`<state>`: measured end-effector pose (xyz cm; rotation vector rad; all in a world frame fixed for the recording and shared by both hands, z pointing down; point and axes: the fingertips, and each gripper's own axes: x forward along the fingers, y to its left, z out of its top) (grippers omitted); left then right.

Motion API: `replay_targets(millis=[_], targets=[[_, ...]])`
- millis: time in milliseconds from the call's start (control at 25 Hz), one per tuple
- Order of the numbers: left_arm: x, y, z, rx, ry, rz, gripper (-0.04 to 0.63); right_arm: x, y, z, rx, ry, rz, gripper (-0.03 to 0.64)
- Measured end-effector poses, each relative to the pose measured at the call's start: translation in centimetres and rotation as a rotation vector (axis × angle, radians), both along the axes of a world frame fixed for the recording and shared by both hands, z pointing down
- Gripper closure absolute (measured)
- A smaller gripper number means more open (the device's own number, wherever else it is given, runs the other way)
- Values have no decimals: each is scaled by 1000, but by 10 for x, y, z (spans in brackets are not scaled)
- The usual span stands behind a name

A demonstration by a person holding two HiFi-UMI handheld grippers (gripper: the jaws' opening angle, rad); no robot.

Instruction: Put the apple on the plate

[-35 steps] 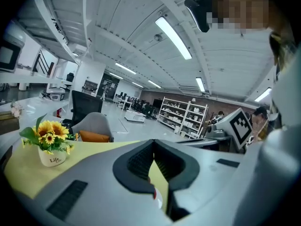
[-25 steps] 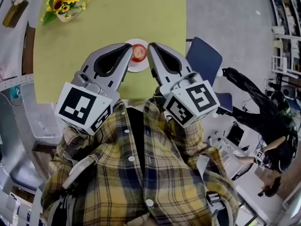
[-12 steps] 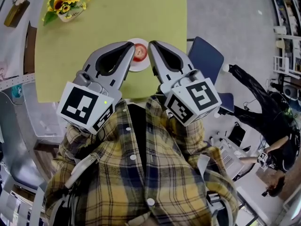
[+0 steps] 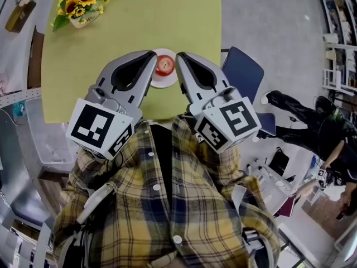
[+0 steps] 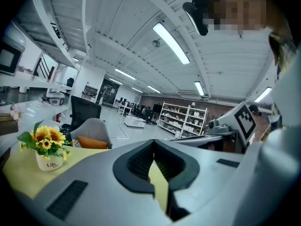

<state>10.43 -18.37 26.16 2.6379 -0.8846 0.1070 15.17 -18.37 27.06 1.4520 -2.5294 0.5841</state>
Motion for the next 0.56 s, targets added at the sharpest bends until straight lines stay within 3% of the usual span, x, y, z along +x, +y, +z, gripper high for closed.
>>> replay_targets(millis=[560], targets=[[-5, -5, 5, -5, 4, 9, 588, -3, -2, 7, -14, 3, 2, 621]])
